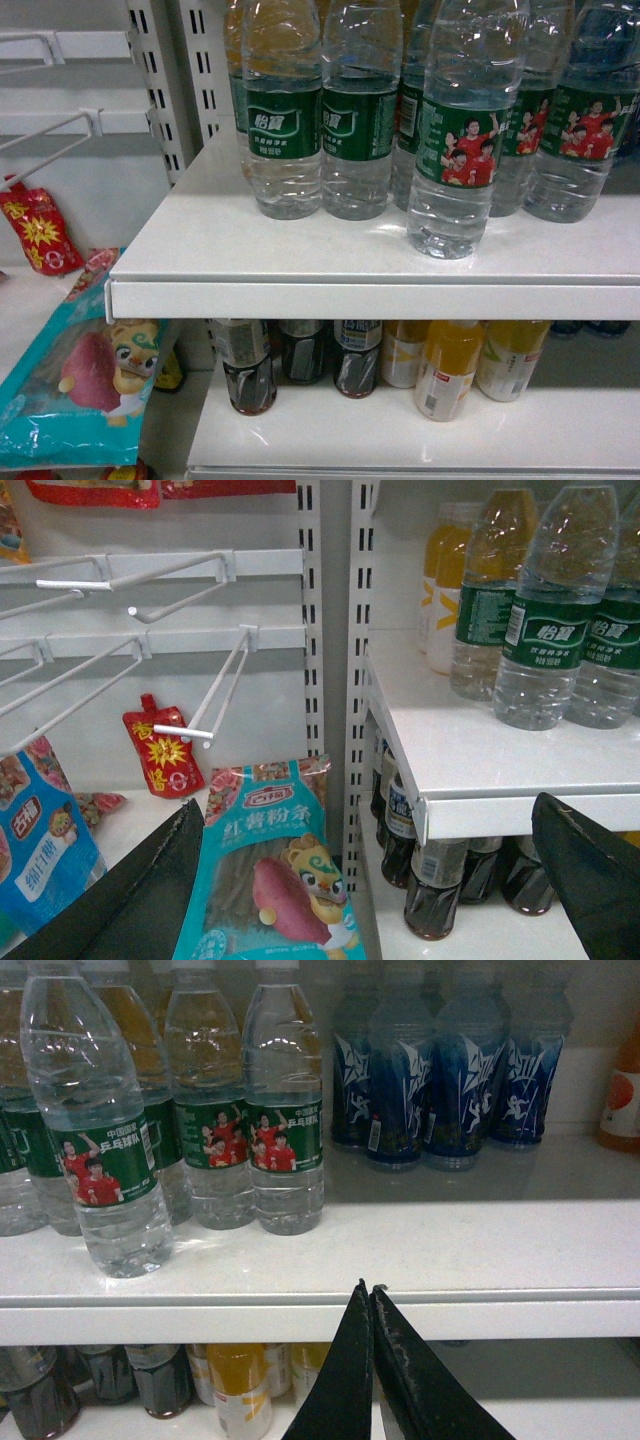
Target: Move water from second to third shelf
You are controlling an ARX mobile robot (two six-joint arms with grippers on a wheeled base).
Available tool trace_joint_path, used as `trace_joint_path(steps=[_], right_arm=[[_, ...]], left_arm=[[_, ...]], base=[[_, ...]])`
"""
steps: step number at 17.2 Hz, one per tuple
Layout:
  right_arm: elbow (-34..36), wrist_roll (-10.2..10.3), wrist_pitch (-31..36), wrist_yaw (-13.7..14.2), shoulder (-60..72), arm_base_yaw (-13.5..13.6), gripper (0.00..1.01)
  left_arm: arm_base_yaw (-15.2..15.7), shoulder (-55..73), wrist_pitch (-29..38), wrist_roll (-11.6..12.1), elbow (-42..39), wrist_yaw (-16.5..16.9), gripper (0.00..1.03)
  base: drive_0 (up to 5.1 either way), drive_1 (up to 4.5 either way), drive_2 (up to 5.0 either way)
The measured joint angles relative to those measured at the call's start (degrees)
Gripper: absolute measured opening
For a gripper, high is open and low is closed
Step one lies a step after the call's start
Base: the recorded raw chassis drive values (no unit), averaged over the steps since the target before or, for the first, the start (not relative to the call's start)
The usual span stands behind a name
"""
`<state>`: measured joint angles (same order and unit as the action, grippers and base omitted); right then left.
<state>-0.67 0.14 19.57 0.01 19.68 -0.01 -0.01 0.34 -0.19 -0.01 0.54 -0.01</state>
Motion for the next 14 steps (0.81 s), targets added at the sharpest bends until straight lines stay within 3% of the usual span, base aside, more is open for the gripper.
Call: trace_joint_path(steps=[10,12,14], right_arm=[[0.0,0.0,-9.5,0.0,-9.7,0.0,0.02],[0.0,0.0,-20.1,0.0,-18.5,0.0,0.02],[0.0,0.0,-20.1,0.0,-19.3,0.0,0.02]], left_arm=[[0.0,0.0,0.0,0.0,0.0,0.0,0.98],[0.0,0.0,0.0,0.0,0.0,-0.1,0.98],[0.0,0.0,0.0,0.0,0.0,0.0,0.98]], base=[[0.0,0.00,0.0],[0.0,0.00,0.0],[0.0,0.00,0.0]])
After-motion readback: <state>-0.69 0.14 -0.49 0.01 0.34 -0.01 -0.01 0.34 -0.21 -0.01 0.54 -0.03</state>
